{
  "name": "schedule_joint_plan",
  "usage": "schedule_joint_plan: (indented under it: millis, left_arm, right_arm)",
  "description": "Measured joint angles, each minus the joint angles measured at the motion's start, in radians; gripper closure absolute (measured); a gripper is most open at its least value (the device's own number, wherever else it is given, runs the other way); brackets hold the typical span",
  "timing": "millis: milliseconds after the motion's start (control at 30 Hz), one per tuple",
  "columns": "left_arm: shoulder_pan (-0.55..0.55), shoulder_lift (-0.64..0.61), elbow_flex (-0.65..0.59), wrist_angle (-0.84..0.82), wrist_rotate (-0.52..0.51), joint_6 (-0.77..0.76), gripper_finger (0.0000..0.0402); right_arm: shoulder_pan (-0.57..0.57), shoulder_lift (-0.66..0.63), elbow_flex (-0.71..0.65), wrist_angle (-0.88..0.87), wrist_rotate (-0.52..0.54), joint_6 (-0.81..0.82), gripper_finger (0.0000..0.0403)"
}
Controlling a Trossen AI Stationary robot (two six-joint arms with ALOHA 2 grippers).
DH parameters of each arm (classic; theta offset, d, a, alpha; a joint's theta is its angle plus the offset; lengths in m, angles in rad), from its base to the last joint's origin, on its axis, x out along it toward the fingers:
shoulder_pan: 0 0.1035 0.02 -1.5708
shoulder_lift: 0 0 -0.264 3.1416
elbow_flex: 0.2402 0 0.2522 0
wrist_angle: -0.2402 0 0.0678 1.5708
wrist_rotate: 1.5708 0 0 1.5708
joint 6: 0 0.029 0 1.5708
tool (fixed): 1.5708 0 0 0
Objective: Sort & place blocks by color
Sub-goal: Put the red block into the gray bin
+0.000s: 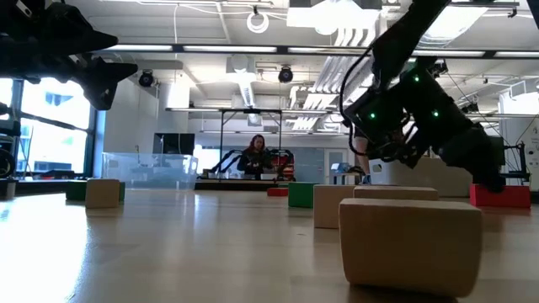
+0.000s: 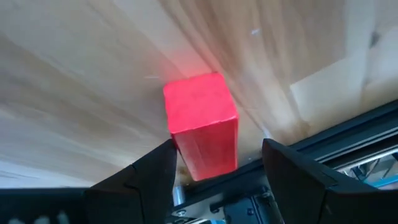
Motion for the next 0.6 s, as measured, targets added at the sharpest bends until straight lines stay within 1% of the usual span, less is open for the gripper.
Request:
schedule_joint_plan:
  millis: [133,200,300,500,600]
  left_arm:
    - [0.0,0.0,0.0,0.0,0.0,0.0,0.0174]
    - [0.0,0.0,0.0,0.0,0.0,0.0,0.0174]
    - [0.0,0.0,0.0,0.0,0.0,0.0,0.0174]
    - [0.0,0.0,0.0,0.0,0.0,0.0,0.0174]
    - [0.0,0.0,0.0,0.0,0.0,0.0,0.0174]
  right_arm:
    - [0.0,0.0,-0.037,0.027,0.0,0.001,0.018]
    - [0.0,0.0,-0.052,0.045,-0.003,0.004,0.0188]
    - [0.0,0.0,-0.061,0.064,-0.016,0.019,0.0213]
    - [0.0,-0.001,-0.062,0.069,-0.021,0.02,0.0279]
    - [0.0,-0.002,-0.062,0.074,-0.02,0.02,0.0296]
